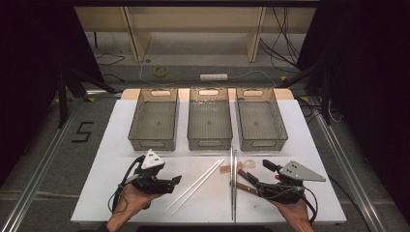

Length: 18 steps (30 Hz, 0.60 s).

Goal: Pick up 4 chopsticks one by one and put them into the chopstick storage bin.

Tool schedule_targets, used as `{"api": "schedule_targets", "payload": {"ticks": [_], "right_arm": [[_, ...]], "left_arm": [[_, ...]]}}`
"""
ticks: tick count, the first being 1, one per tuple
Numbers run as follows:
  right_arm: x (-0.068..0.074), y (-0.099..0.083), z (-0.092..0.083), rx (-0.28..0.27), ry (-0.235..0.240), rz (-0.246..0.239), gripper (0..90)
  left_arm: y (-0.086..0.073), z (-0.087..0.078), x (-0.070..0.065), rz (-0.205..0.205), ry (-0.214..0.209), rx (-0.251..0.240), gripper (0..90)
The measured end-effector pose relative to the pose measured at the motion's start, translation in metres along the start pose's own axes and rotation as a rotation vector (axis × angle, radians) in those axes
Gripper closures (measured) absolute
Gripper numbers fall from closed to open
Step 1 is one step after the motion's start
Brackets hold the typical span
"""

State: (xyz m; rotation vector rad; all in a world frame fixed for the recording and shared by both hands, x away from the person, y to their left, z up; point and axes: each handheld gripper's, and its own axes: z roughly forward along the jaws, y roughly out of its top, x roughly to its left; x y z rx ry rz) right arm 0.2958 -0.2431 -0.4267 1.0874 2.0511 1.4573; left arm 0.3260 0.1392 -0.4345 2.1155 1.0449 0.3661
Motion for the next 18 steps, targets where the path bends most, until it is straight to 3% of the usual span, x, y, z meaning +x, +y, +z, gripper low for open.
{"api": "schedule_targets", "payload": {"ticks": [1,2,6,18], "right_arm": [[0.000,0.000,0.000,0.003,0.001,0.003,26.7],[0.000,0.000,0.000,0.005,0.001,0.004,26.7],[0.000,0.000,0.001,0.010,0.005,-0.003,26.8],[0.000,-0.001,0.003,0.029,0.010,0.002,27.4]], "left_arm": [[0.000,0.000,0.000,0.000,0.000,0.000,24.3],[0.001,0.005,-0.003,0.014,0.001,0.041,24.6],[0.004,0.014,-0.007,0.031,-0.010,0.094,28.6],[0.016,0.039,-0.021,0.064,-0.052,0.216,45.7]]}}
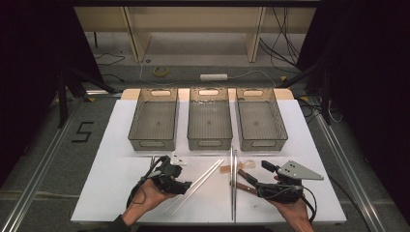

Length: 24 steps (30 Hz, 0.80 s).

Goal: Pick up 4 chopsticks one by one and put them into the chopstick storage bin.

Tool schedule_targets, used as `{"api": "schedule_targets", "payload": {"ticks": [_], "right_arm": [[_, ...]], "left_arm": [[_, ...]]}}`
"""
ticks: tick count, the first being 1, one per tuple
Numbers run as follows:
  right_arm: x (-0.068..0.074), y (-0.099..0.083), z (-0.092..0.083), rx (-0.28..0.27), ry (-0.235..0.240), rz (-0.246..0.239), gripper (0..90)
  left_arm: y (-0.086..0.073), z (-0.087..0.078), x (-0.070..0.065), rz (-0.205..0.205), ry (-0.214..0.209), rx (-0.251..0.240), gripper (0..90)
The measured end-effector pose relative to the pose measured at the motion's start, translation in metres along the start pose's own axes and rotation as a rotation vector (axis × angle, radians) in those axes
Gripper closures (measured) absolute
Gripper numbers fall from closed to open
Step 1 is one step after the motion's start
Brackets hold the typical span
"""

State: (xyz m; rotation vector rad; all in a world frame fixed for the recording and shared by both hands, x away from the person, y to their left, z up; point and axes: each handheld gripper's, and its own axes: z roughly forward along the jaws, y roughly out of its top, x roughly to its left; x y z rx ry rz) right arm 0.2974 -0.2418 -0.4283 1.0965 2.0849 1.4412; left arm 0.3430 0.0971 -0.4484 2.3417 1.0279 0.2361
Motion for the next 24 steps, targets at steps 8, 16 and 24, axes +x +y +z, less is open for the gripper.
{"api": "schedule_targets", "payload": {"ticks": [8,16,24], "right_arm": [[0.000,-0.001,0.001,0.012,0.001,-0.007,27.4],[0.000,0.000,0.001,0.015,0.002,-0.003,27.9],[0.000,-0.001,0.001,0.021,0.001,-0.007,28.4]], "left_arm": [[0.012,0.019,-0.006,0.046,-0.011,0.096,58.7],[0.016,0.029,-0.009,0.062,-0.024,0.132,69.2],[0.017,0.033,-0.011,0.063,-0.020,0.155,75.6]]}}
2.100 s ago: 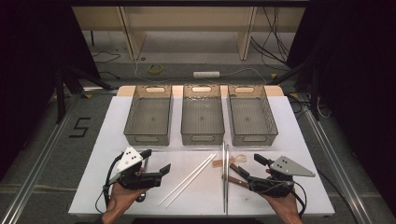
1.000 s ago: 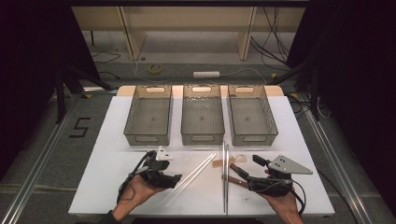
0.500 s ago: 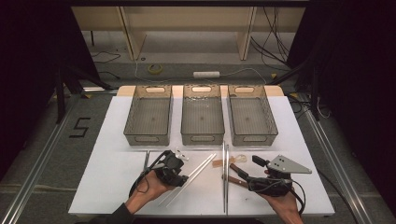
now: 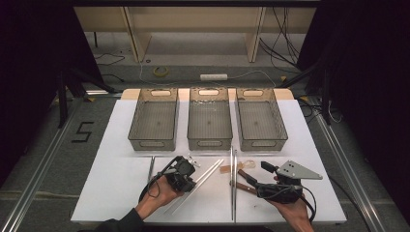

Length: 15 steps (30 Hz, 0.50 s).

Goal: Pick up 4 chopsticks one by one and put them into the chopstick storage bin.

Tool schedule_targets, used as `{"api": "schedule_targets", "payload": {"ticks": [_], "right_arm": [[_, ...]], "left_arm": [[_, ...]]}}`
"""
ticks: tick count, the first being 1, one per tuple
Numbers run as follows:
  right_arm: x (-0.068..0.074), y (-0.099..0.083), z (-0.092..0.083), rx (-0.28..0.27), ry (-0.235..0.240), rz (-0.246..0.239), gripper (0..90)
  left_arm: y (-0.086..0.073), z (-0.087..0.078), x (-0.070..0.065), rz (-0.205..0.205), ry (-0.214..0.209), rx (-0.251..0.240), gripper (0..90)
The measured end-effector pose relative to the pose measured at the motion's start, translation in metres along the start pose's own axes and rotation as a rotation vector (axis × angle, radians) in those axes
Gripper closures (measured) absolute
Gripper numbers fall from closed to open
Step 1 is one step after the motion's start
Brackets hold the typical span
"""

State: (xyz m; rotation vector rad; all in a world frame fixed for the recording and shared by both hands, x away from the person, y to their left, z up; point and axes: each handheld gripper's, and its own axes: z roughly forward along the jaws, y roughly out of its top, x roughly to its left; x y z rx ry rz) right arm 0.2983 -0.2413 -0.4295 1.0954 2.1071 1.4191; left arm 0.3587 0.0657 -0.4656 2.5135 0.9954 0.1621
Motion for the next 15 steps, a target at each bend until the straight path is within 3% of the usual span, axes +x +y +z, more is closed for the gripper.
{"api": "schedule_targets", "payload": {"ticks": [15], "right_arm": [[0.0005,-0.0003,0.0011,0.012,0.001,-0.004,29.3]], "left_arm": [[0.0008,0.0028,-0.0027,-0.004,0.015,0.008,83.2]]}}
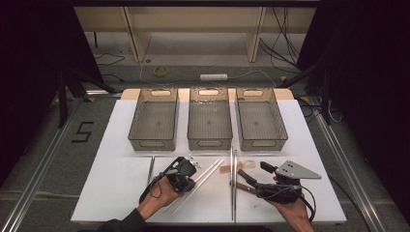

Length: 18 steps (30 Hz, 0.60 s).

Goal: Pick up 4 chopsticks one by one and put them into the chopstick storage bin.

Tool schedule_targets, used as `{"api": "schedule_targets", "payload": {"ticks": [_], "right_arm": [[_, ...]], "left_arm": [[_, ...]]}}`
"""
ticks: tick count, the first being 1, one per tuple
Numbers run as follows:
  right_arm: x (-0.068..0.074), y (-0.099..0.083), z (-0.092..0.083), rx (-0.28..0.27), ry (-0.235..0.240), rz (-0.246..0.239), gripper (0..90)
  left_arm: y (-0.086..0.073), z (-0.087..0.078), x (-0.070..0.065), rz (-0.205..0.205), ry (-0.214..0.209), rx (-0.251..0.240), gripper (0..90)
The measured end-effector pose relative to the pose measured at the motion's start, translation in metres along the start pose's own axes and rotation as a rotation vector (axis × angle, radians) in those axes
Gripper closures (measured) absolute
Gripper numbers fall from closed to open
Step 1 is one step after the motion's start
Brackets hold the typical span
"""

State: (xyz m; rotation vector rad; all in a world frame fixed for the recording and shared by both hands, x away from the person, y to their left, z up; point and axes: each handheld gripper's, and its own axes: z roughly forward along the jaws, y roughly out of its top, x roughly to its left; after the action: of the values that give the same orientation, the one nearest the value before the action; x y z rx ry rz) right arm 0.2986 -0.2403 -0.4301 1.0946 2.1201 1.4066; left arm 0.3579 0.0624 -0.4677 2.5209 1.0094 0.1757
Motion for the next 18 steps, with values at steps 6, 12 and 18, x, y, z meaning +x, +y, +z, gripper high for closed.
{"api": "schedule_targets", "payload": {"ticks": [6,12,18], "right_arm": [[0.000,0.000,0.000,-0.003,0.002,-0.005,29.9],[0.000,0.000,0.000,-0.002,0.006,-0.007,30.3],[0.000,0.000,-0.001,-0.002,0.007,-0.008,30.5]], "left_arm": [[-0.001,0.000,0.000,-0.010,0.002,-0.005,84.0],[-0.002,-0.002,0.003,-0.014,-0.009,-0.017,84.2],[-0.002,-0.012,0.007,-0.021,-0.015,-0.050,84.4]]}}
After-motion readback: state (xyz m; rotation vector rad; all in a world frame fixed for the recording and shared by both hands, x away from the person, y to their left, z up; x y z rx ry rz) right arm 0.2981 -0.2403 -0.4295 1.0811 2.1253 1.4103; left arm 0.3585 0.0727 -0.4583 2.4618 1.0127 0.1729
